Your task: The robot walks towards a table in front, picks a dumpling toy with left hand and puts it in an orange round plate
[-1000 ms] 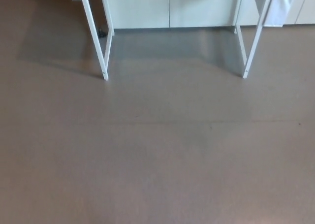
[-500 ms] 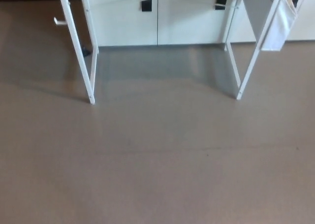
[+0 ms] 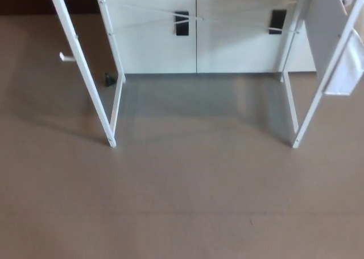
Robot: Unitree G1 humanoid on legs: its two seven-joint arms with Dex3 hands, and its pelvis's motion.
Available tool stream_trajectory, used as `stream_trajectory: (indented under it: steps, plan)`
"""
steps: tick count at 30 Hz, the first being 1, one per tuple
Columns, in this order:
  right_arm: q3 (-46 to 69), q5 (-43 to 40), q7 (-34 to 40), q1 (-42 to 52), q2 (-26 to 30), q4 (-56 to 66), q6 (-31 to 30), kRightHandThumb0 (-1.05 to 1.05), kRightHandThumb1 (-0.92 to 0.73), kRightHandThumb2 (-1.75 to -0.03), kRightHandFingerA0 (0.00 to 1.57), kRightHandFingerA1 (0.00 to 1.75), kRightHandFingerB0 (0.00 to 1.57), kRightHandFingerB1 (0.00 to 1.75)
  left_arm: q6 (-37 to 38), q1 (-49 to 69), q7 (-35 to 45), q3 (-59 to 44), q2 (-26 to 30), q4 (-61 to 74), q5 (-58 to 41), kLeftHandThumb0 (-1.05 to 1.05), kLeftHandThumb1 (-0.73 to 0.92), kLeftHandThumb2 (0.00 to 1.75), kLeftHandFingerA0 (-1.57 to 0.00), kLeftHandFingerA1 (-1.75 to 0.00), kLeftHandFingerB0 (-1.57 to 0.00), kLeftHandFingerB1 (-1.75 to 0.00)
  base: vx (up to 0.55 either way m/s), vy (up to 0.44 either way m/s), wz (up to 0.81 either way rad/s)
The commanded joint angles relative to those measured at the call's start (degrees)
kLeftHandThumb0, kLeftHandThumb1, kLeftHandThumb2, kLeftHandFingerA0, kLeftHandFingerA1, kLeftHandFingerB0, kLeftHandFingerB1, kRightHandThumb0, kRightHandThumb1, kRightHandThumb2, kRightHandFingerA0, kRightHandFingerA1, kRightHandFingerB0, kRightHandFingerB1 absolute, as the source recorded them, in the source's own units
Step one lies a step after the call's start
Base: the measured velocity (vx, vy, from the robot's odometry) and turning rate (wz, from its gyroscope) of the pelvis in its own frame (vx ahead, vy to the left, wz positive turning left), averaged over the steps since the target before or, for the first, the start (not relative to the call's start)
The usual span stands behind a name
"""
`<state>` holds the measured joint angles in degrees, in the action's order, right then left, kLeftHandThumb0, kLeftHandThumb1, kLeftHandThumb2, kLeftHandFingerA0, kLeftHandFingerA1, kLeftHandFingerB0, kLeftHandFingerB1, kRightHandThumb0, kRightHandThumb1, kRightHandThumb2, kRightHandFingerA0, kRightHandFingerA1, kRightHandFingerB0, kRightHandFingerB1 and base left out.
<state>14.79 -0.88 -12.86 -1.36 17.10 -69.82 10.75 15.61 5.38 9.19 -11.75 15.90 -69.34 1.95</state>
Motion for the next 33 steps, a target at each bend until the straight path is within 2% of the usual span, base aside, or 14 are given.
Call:
stream_trajectory:
  steps: [1, 4, 7, 15, 16, 17, 23, 25, 33]
  plan:
    - [-1.1, 0.1, 1.0, 0.9, 0.1, -0.1, 0.0, -0.05, -0.56, -0.57, 0.65, 0.47, 0.31, 0.31, -0.7, 0.1, 0.7, 0.1, 1.3, 0.0, -0.7, -0.11, 0.56, 0.58, -0.55, -0.46, -0.46, -0.36, 0.35, 0.134, -0.22]
    - [-1.7, 0.4, 1.4, 1.0, 0.2, -0.2, 0.3, -0.04, -0.56, -0.57, 0.66, 0.48, 0.32, 0.32, -0.3, 0.3, 0.6, 0.5, 1.4, 0.4, -0.4, -0.07, 0.53, 0.56, -0.57, -0.46, -0.45, -0.35, 0.35, 0.154, -0.20]
    - [-2.3, 0.6, 1.5, 1.3, 0.3, 0.2, 0.4, -0.04, -0.56, -0.56, 0.65, 0.48, 0.31, 0.31, -0.2, 0.5, 0.2, 1.3, 1.5, 1.0, 0.1, -0.07, 0.56, 0.56, -0.58, -0.46, -0.44, -0.34, 0.49, 0.209, -0.43]
    - [-3.0, 0.4, 2.5, 1.3, 0.1, 0.1, 0.8, -0.01, -0.56, -0.56, 0.61, 0.48, 0.31, 0.31, -0.1, 0.9, -1.0, 2.4, 1.5, 2.4, 0.5, -0.05, 0.55, 0.55, -0.55, -0.44, -0.45, -0.34, 0.39, 0.147, 0.10]
    - [-3.1, 0.4, 2.5, 1.4, 0.1, -0.1, 1.0, -0.01, -0.56, -0.56, 0.61, 0.48, 0.31, 0.31, 0.2, 1.0, -1.3, 2.7, 1.6, 2.7, 0.7, -0.05, 0.55, 0.55, -0.55, -0.44, -0.45, -0.34, 0.32, 0.026, 0.10]
    - [-3.8, 1.2, 3.1, 1.5, 0.3, -0.1, 1.4, -0.06, -0.54, -0.57, 0.68, 0.47, 0.30, 0.31, 0.1, 1.1, -1.5, 2.8, 1.5, 2.8, 0.7, -0.02, 0.55, 0.55, -0.57, -0.44, -0.45, -0.34, 0.39, -0.011, 0.23]
    - [-7.6, 4.4, 5.2, 1.9, 1.0, -0.2, 2.9, -0.09, -0.57, -0.57, 0.68, 0.47, 0.30, 0.31, -0.2, 1.3, -1.6, 3.4, 1.4, 3.8, 0.5, -0.01, 0.53, 0.55, -0.56, -0.44, -0.47, -0.34, 0.42, -0.083, 0.41]
    - [-7.9, 4.0, 5.4, 1.8, 1.0, -0.3, 2.8, -0.07, -0.54, -0.57, 0.66, 0.48, 0.31, 0.32, 0.1, 1.4, -2.2, 4.4, 1.6, 4.4, 1.5, -0.08, 0.53, 0.56, -0.57, -0.43, -0.46, -0.35, 0.37, -0.143, 0.08]
    - [-8.6, 3.9, 6.0, 1.6, 0.9, -0.8, 3.0, -0.04, -0.55, -0.56, 0.68, 0.48, 0.31, 0.31, 1.1, 2.6, -3.4, 6.4, 1.8, 6.6, 2.3, -0.07, 0.54, 0.56, -0.59, -0.44, -0.46, -0.34, 0.29, -0.023, -0.15]
